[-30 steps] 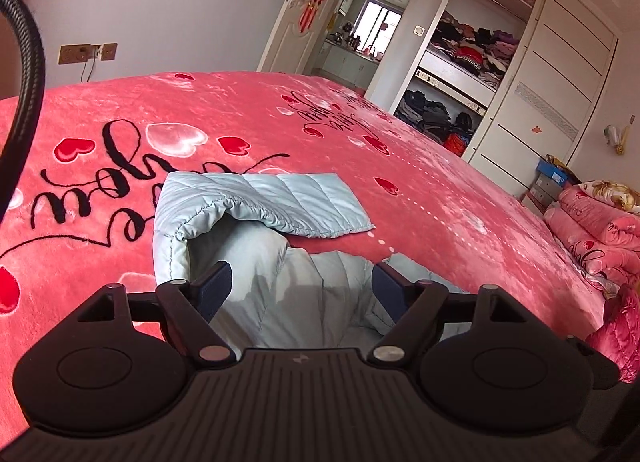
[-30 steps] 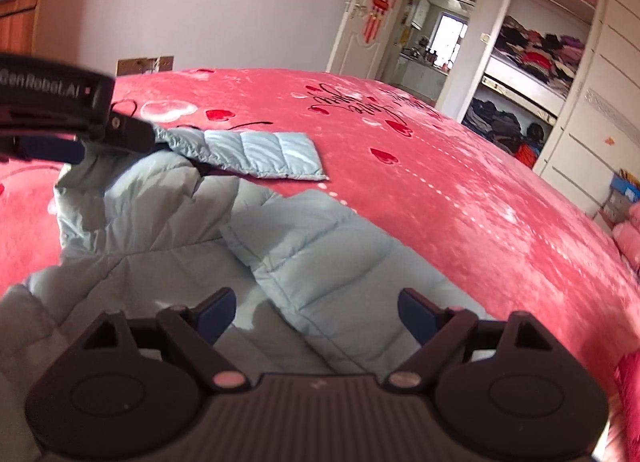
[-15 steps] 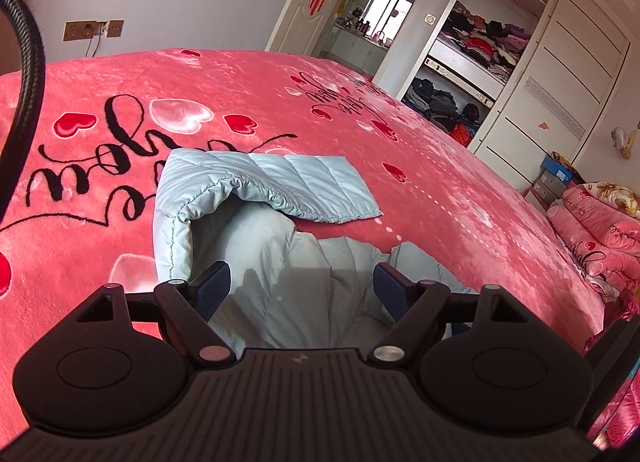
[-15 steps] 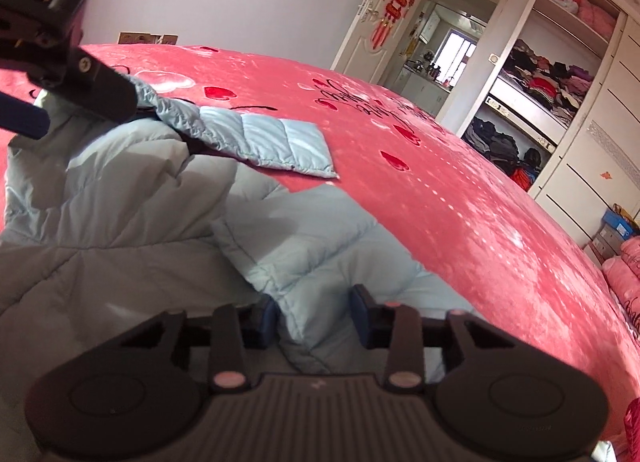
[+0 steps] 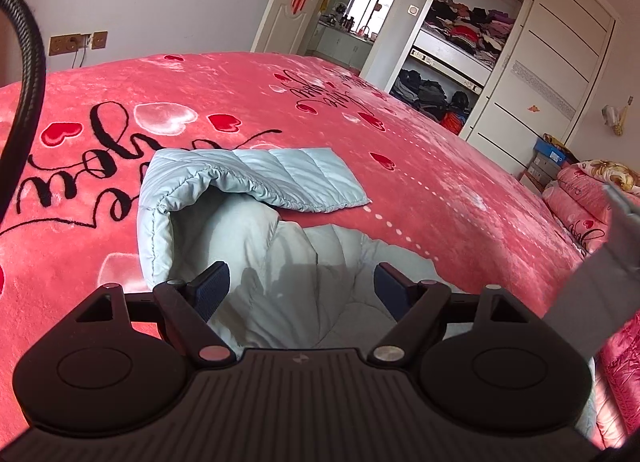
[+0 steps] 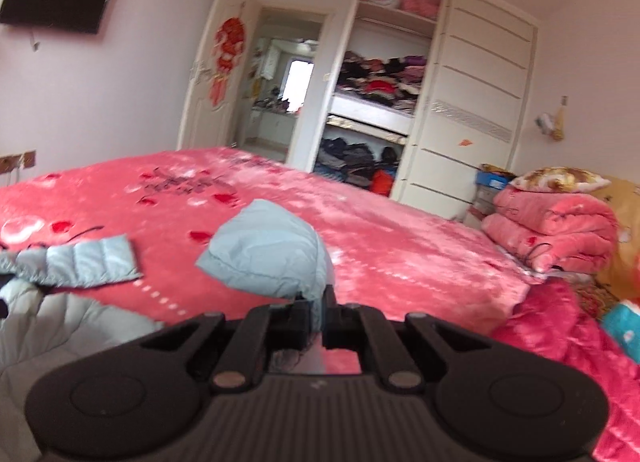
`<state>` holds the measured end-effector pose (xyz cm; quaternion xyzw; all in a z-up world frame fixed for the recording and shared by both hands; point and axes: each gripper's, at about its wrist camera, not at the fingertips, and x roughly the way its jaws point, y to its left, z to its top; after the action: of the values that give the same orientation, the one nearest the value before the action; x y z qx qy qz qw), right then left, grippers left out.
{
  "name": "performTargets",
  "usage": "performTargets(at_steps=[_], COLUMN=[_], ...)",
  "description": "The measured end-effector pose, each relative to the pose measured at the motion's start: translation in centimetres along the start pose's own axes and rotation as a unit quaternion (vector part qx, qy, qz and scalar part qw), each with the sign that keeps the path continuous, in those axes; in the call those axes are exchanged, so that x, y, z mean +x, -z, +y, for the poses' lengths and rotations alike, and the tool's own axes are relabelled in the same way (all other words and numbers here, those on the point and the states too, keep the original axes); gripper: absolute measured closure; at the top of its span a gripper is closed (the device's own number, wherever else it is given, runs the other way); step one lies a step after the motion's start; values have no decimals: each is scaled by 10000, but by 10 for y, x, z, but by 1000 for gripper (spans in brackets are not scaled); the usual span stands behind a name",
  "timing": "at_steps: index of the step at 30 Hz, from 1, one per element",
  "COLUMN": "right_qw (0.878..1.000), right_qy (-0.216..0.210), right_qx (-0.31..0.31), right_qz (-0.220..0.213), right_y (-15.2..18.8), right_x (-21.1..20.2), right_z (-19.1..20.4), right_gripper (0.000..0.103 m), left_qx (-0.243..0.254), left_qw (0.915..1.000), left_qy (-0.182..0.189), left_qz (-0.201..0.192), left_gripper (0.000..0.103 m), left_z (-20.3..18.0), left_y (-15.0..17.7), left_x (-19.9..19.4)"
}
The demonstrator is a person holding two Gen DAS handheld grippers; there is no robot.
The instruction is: Fold large clothes
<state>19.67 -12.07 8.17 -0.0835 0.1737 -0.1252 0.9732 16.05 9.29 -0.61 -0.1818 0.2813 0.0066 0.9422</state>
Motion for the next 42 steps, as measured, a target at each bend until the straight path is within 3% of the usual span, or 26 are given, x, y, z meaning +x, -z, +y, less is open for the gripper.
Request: performTargets(at_steps=[5,10,17,23,29,32,34,42], right_qw=[9913,9714,9403,9190,9155,9185,9199,9149], right_qy=[1230,2288,3125,3430,3345,3244,3190,2868], right_qx=[392,629,1210,1551,1766,1806,1857,2679], right_qz=[-253,-17,590,1174,1372,1361,1321,943], right_y=[5,45,114,165,185,181,178,155], right_x=[-59,-102,-131,-145,-152,-154,-159,-192], right_z=[-91,-156,-211,-242,-243,-238,-234,-228], right_gripper=[102,102,102,101,99,80,50,34], left_qx=[181,422,773,1151,1423,1465,1464,1351], left_qw=[9998,9990,9967,9925,9882,9874,9874,9886], left_qy=[78,157,240,389,517,550,562,620], left_qz=[-12,-17,77,157,230,238,234,220], left_gripper=[5,5,5,5,4,4,3,4], left_z=[-9,-19,-31,-39,-41,-39,-36,-42], left_y=[4,9,19,29,32,32,30,29], left_x=[-2,-1,2,1,3,3,3,2])
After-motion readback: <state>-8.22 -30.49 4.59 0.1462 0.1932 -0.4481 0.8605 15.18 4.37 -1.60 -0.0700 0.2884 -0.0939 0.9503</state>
